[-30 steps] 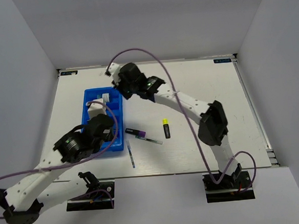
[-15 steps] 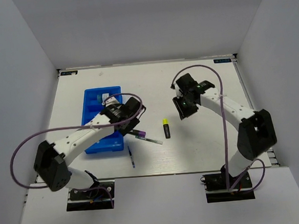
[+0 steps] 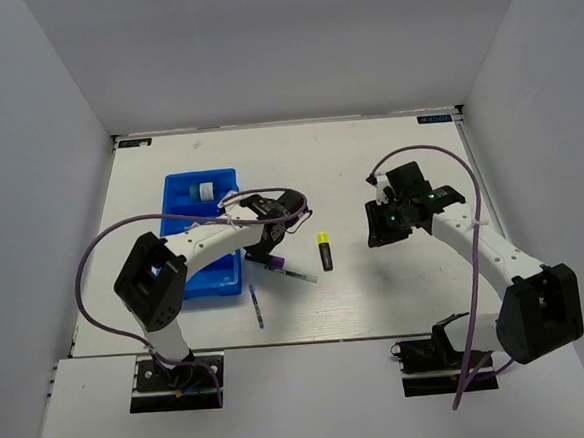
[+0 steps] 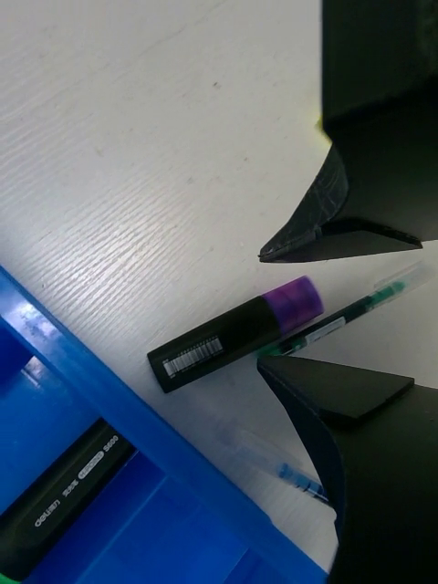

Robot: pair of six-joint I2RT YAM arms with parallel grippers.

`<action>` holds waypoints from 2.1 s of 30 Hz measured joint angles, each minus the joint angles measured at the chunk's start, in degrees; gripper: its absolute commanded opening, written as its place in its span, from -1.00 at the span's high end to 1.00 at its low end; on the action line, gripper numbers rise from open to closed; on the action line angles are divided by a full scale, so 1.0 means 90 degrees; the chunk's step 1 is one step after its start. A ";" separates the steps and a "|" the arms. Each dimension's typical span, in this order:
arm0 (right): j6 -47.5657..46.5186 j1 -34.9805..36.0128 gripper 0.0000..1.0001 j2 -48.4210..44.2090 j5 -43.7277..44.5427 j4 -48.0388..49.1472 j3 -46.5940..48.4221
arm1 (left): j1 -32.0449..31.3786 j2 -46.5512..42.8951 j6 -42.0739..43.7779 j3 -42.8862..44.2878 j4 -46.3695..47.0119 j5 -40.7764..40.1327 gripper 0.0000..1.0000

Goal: Sort the stationery into containers
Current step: Pick up the pen from the center of the board.

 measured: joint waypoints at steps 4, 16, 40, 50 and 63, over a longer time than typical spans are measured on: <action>0.0070 -0.0287 0.22 -0.0002 -0.0282 0.0138 -0.0233 | -0.0070 0.0233 -0.0061 0.0007 -0.0117 -0.0194 -0.12; 0.0112 -0.0840 0.19 -0.0158 -0.0869 0.0301 -0.0287 | -0.0211 0.0692 -0.0289 0.0007 -0.0085 -0.0418 -0.12; 0.0141 -0.1761 0.19 -0.0474 -0.1654 0.0330 -0.0491 | -0.0270 0.1467 -0.1413 -0.0007 -0.0226 -0.0583 -0.09; 0.0204 -0.2038 0.19 -0.0590 -0.1938 0.0328 -0.0491 | -0.0364 0.1532 -0.1545 0.0044 -0.0347 -0.0678 0.61; 0.0163 -0.2210 0.34 -0.0709 -0.2266 0.0328 -0.0551 | -0.0437 0.1467 -0.0457 0.1372 -0.0323 -0.1035 0.88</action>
